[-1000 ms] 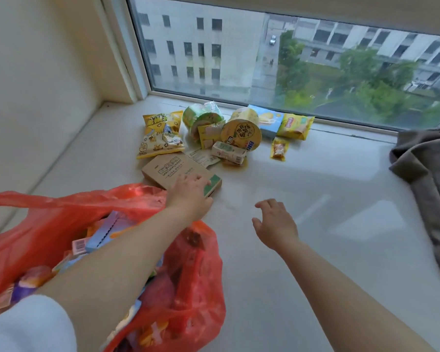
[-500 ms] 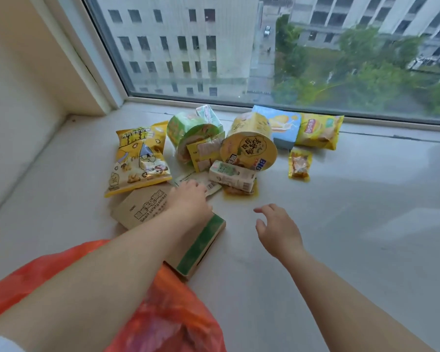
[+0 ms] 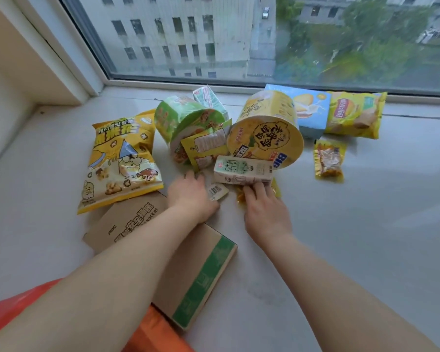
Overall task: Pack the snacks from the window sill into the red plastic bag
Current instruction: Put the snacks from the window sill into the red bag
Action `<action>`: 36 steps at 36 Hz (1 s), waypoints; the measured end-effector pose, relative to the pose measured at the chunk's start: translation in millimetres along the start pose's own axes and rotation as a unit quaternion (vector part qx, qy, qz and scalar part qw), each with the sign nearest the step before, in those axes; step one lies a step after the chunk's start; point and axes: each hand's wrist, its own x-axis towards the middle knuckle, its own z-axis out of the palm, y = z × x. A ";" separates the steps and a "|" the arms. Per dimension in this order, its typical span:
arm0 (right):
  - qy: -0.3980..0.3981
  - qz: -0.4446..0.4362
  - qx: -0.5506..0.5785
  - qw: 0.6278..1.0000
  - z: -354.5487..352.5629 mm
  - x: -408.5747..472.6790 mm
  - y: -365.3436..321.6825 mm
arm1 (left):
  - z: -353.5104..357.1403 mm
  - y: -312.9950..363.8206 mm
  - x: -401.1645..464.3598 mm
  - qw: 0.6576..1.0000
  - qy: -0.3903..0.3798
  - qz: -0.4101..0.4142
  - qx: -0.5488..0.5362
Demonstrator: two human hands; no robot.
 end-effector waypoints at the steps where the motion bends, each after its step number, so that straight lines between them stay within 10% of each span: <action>1: 0.020 0.005 0.009 1.000 2.1 4.1 -0.4 | -0.4 0.8 0.0 1.000 0.001 0.004 0.009; 14: 0.059 -0.036 0.089 0.994 12.2 -35.3 27.7 | -31.2 4.2 -24.4 0.998 -0.043 0.046 0.008; 23: 0.164 0.279 0.397 0.859 -43.6 -17.0 74.4 | -96.7 8.7 -21.6 0.974 0.039 0.047 -0.219; 36: 0.036 0.314 0.224 0.922 -39.8 66.3 140.3 | -99.9 18.8 34.8 0.997 0.030 0.046 -0.061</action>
